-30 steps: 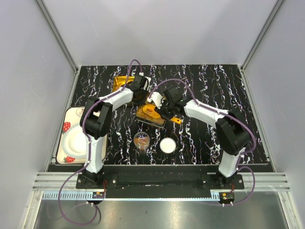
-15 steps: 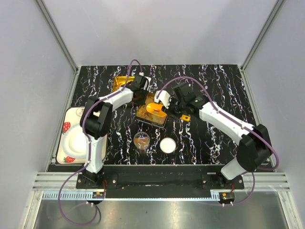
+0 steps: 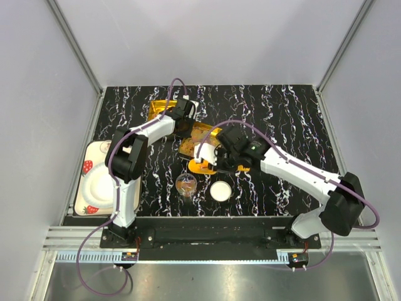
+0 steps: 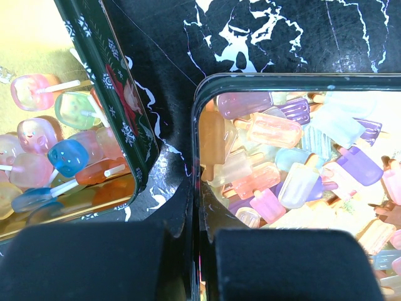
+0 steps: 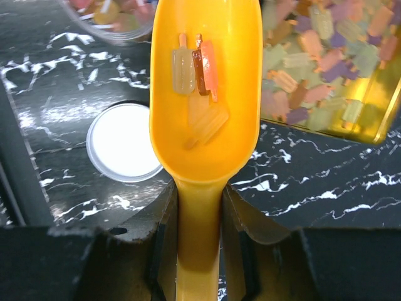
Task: Pack the candies
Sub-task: Place the fake candies in the packing bottle.
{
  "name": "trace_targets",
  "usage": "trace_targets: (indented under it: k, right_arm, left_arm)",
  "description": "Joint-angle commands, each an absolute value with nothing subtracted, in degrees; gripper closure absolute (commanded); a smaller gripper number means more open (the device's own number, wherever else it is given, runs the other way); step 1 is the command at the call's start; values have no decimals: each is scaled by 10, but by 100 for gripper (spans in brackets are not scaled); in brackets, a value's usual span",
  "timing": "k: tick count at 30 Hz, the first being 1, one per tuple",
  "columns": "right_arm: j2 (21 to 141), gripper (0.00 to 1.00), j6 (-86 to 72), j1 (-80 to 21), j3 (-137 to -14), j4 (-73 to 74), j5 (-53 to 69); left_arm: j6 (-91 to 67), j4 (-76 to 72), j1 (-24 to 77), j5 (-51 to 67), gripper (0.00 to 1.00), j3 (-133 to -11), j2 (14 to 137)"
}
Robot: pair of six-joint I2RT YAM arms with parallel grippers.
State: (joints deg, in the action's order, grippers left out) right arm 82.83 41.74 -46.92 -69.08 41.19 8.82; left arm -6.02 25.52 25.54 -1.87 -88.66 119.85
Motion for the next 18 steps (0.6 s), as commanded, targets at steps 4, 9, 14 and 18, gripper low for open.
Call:
trace_targets:
  k: [4,9,14,18]
  right_arm:
    - [830,100,434,-536,-722,441,26]
    - [861,100,465,-596,-729,446,-81]
    - [896,100,497,-627,-747,454,-157]
    - [915,100,515,-646,-761,455,-195]
  left_arm:
    - [-66,217,253,-5,100,-897,1172]
    - [-67,217,254,-5,100,-897,1173]
    - [-66,217,252,-6,100,-895,1171]
    - [-66,215,253,-6,100,-894,1171]
